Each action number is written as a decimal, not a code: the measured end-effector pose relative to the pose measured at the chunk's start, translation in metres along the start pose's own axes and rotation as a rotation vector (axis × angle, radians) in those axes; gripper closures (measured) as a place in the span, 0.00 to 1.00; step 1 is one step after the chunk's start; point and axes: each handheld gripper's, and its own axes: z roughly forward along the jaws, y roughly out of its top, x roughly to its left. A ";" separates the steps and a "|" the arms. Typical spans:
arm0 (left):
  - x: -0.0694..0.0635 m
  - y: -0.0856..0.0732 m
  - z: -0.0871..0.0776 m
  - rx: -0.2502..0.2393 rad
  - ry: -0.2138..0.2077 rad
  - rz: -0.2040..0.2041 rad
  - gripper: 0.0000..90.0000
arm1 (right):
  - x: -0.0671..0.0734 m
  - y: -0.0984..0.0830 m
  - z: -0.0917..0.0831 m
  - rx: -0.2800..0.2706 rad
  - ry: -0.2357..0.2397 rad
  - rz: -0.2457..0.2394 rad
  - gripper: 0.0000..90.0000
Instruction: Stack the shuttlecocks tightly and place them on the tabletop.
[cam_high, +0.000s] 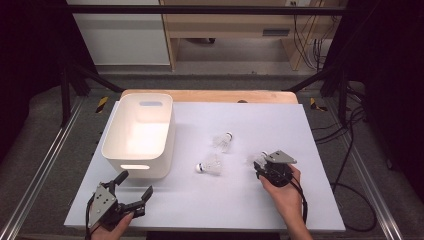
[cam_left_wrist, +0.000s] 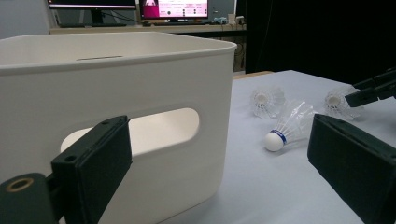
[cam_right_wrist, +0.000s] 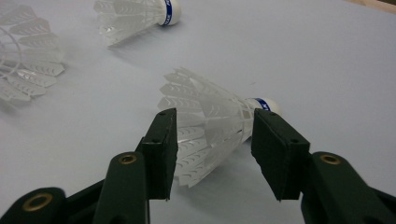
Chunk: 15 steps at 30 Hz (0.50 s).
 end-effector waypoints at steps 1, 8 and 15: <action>0.000 0.000 0.000 0.000 0.000 0.000 0.07 | 0.000 0.000 0.000 0.000 0.000 0.000 0.57; 0.001 0.000 0.000 0.005 0.002 -0.002 0.07 | -0.003 0.000 0.001 0.021 -0.014 -0.002 0.69; 0.001 0.000 0.000 0.006 0.001 0.000 0.07 | -0.008 -0.002 -0.001 0.034 -0.015 -0.001 0.81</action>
